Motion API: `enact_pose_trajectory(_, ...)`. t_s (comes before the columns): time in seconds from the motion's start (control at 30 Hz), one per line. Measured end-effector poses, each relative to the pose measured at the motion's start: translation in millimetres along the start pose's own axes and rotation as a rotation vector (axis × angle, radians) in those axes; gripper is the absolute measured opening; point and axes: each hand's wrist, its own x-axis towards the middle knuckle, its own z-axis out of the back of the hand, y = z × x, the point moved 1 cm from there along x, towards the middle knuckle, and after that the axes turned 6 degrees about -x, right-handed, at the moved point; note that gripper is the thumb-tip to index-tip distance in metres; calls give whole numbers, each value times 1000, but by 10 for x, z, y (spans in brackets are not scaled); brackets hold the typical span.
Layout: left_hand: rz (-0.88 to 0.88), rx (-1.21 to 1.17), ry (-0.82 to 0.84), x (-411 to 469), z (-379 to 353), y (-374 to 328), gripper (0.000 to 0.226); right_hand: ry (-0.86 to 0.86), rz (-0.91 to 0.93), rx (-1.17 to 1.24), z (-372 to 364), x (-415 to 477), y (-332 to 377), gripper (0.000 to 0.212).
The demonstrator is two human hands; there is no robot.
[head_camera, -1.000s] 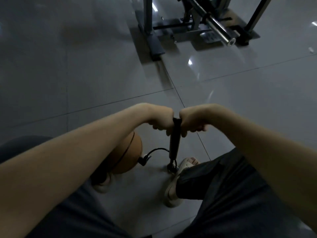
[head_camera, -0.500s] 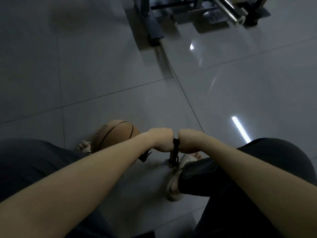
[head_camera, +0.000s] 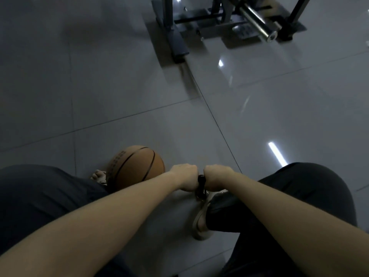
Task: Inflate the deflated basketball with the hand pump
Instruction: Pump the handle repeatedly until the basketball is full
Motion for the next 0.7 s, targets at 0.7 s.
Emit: enact_pose_trajectory(0.7,-46,38,-3,-47,323,-104,22,-82,-9,33,215,-156,-124,18)
